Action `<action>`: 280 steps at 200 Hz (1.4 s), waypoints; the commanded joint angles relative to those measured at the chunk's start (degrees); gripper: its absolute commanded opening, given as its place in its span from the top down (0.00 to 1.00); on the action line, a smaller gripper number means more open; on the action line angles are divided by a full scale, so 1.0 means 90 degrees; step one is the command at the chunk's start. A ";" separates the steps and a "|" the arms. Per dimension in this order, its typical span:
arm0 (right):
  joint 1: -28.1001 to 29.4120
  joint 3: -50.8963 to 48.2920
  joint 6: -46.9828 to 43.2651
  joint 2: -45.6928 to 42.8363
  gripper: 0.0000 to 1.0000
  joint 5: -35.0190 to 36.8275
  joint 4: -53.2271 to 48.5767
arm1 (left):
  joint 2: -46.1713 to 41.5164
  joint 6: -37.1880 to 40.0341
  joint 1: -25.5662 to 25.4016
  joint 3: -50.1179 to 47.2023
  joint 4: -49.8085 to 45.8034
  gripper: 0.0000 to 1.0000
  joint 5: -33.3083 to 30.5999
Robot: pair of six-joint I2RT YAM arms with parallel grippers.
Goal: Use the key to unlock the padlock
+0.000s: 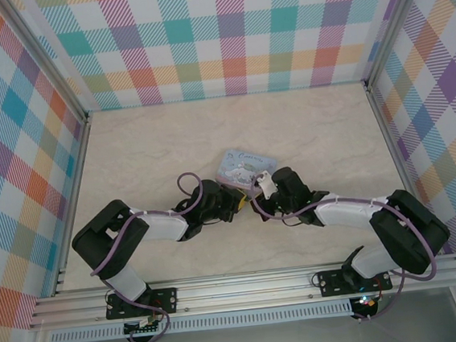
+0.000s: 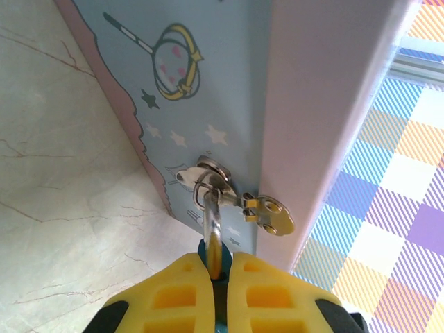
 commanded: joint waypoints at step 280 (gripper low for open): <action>0.1443 0.0065 -0.2683 -0.0150 0.55 0.2797 -0.0071 | -0.0668 0.0154 0.0258 -0.0107 -0.0339 1.00 -0.0013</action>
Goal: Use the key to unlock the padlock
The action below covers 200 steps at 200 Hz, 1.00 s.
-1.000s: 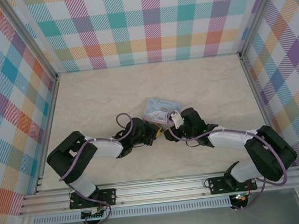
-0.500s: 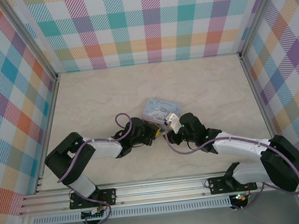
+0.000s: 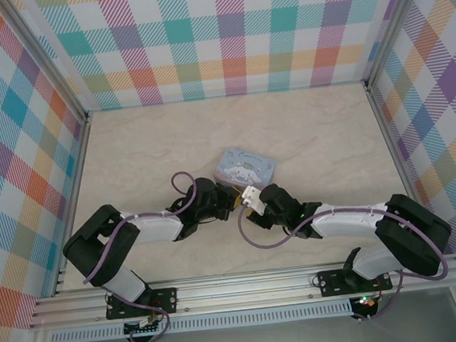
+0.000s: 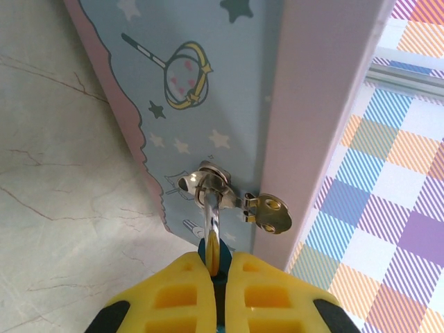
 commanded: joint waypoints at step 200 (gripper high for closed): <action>-0.0310 0.0624 0.0570 0.0207 1.00 -0.1055 0.0337 | -0.0133 0.0123 0.0049 -0.0078 0.0068 1.00 0.0113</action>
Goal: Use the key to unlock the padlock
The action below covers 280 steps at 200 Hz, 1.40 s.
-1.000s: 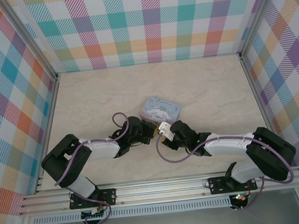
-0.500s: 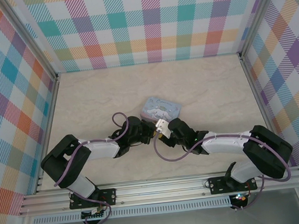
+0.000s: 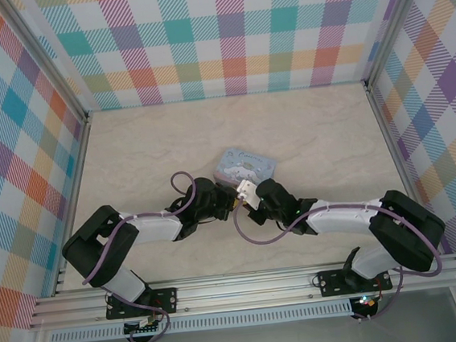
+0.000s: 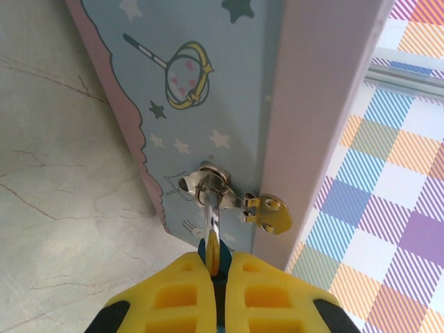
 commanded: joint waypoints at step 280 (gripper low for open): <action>-0.1025 -0.0651 0.1716 -0.0711 0.43 -0.1369 0.0239 | 0.0006 0.0087 0.0057 0.0004 0.0121 1.00 0.0018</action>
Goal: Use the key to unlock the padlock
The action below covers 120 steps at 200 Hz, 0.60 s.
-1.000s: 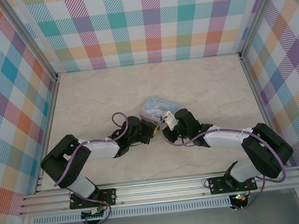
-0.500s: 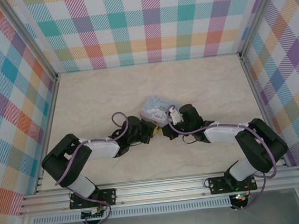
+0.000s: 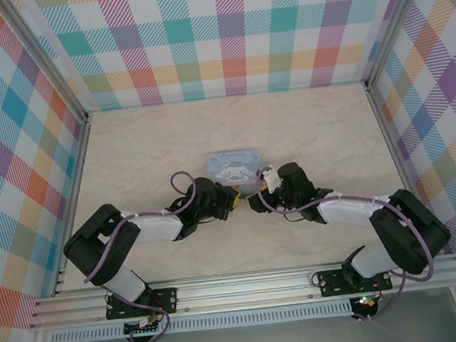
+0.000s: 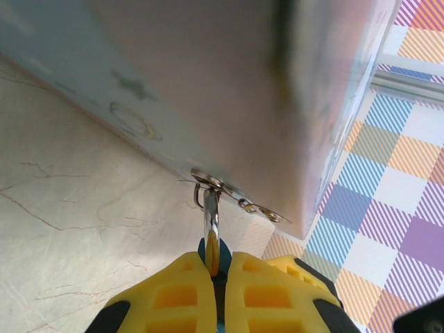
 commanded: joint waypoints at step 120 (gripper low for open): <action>0.1938 -0.0578 -0.3866 0.0102 0.07 0.3458 0.1933 | -0.0602 0.0605 0.0573 -0.0028 -0.0375 1.00 0.0546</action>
